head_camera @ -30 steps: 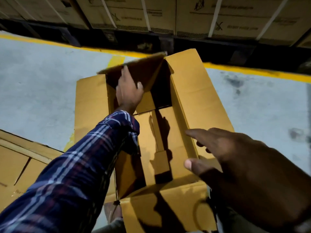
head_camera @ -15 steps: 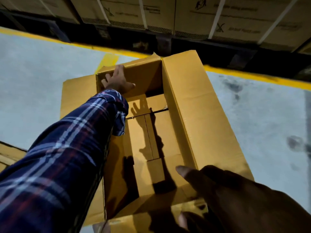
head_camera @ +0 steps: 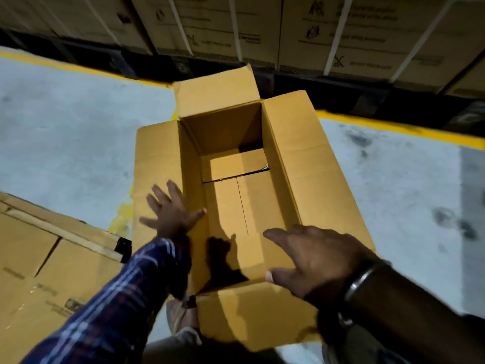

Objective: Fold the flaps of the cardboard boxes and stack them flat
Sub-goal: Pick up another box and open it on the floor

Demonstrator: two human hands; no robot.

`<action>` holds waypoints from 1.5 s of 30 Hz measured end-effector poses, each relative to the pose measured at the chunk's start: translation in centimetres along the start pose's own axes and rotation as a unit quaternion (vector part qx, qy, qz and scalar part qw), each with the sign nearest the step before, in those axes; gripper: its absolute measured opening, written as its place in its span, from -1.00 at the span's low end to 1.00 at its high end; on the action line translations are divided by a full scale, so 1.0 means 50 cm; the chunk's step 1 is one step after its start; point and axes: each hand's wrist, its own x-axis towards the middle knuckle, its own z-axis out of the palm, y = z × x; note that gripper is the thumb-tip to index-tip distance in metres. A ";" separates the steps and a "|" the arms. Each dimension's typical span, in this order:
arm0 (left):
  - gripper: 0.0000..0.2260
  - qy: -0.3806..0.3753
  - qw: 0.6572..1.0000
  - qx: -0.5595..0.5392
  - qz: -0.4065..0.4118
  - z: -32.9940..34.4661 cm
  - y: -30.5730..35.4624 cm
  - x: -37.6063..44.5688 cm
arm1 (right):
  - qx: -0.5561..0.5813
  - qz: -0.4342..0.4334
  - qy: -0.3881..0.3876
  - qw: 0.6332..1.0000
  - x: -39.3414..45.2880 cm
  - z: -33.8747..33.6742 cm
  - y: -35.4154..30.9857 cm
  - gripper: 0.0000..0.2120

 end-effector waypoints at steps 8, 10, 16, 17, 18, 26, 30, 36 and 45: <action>-0.55 -0.154 0.973 -0.114 -0.129 0.121 -0.137 -0.195 | -0.050 -0.038 0.022 0.998 0.016 0.069 -0.048 -0.40; -0.75 -0.140 0.983 -0.098 -0.065 0.081 -0.118 -0.224 | -0.062 -0.037 0.007 0.997 0.023 0.089 -0.053 -0.39; -0.63 -0.049 0.991 -0.088 0.087 -0.102 -0.023 -0.275 | -0.109 -0.042 -0.016 0.993 0.047 0.124 -0.064 -0.21; -0.61 -0.028 0.991 -0.076 0.111 -0.138 -0.005 -0.291 | -0.100 -0.038 -0.006 0.994 0.050 0.125 -0.063 -0.11; -0.59 -0.005 0.989 -0.068 0.134 -0.169 0.011 -0.303 | -0.088 -0.038 0.014 0.995 0.054 0.125 -0.064 -0.02; -0.59 0.019 0.980 -0.046 0.195 -0.309 0.111 -0.379 | 0.054 -0.066 0.219 0.972 0.056 0.108 -0.080 -0.43; -0.74 -0.013 0.944 -0.264 0.198 -0.359 0.134 -0.420 | 0.161 -0.037 0.345 0.924 0.060 0.102 -0.049 -0.68; -0.84 0.128 0.820 -0.542 0.135 -0.379 -0.022 -0.437 | 0.388 -0.115 0.444 0.799 -0.002 -0.014 -0.001 -0.70; -0.74 0.029 0.751 -0.658 -0.029 -0.296 -0.073 -0.437 | 0.580 -0.166 0.460 0.651 -0.078 -0.075 0.086 -0.85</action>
